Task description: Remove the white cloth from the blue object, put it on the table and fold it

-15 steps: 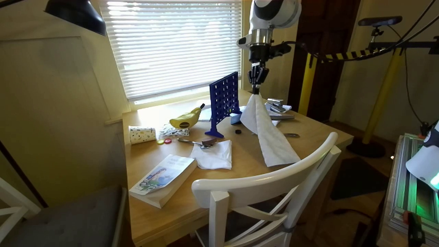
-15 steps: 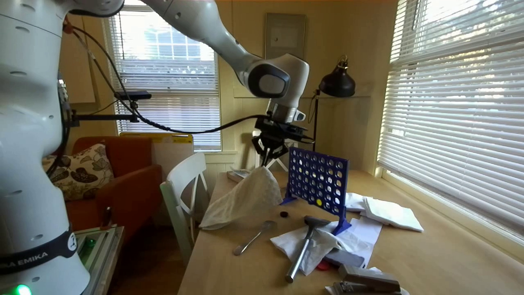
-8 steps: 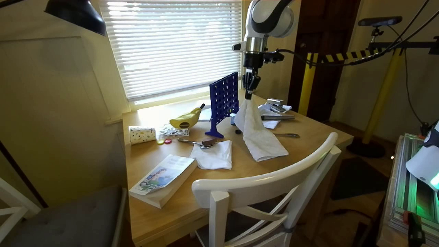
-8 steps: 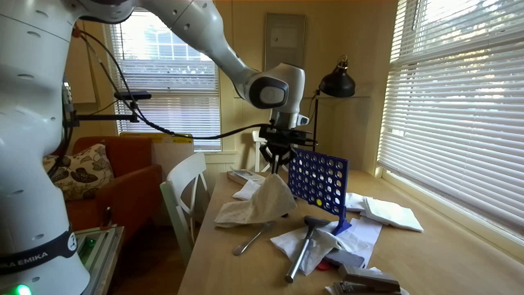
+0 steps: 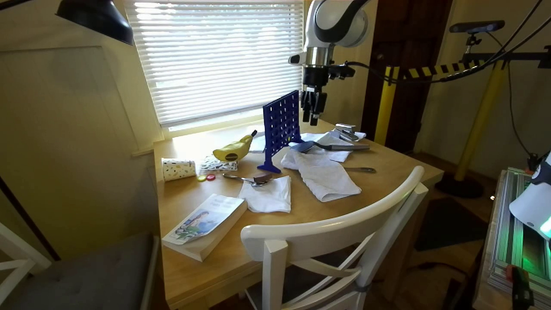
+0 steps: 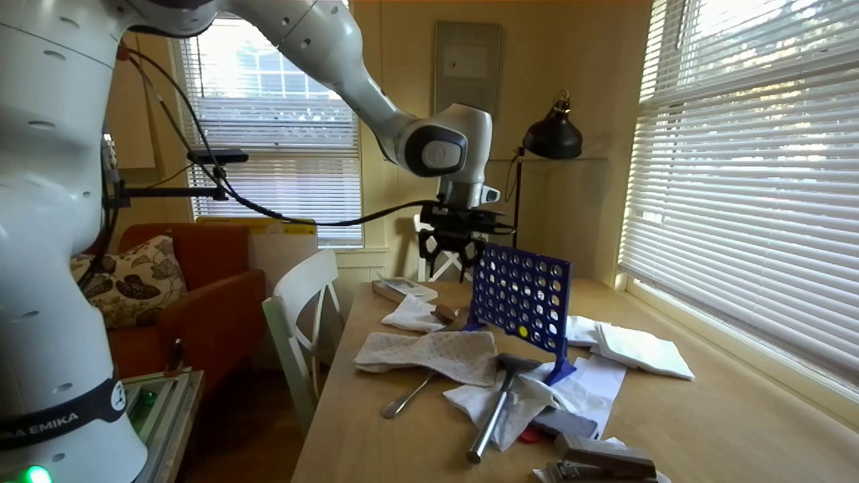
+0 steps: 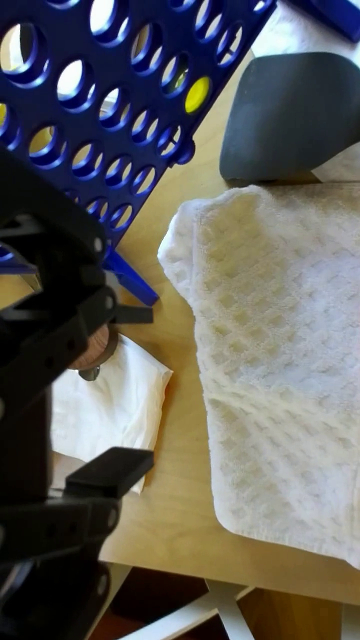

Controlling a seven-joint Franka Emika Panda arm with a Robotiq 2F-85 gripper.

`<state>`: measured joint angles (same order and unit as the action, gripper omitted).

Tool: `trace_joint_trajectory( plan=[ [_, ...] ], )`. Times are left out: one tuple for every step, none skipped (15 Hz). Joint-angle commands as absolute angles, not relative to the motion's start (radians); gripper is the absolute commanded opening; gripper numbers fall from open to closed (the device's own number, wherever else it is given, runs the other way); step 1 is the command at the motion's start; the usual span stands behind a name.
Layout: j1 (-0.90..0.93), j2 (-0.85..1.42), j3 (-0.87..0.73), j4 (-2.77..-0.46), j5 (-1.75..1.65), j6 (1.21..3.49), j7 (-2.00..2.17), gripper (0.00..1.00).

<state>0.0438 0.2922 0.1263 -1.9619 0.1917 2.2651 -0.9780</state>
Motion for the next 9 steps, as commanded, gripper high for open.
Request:
trace_joint_trajectory(
  plan=[
    [0.023, 0.220, 0.139, -2.035, 0.169, 2.165, -1.015, 0.97],
    [0.021, 0.198, 0.139, -2.072, 0.171, 2.119, -1.040, 1.00],
    [0.018, 0.172, 0.140, -2.109, 0.182, 2.072, -1.068, 1.00],
    [0.019, 0.149, 0.135, -2.143, 0.179, 2.026, -1.086, 1.00],
    [0.017, 0.122, 0.130, -2.182, 0.181, 1.980, -1.102, 1.00],
    [0.020, 0.096, 0.120, -2.216, 0.163, 1.958, -1.099, 1.00],
    [0.017, 0.074, 0.113, -2.255, 0.160, 1.965, -1.128, 1.00],
    [0.017, 0.054, 0.107, -2.281, 0.163, 1.966, -1.143, 1.00],
    [0.014, 0.042, 0.103, -2.289, 0.190, 1.919, -1.189, 1.00]
  ],
)
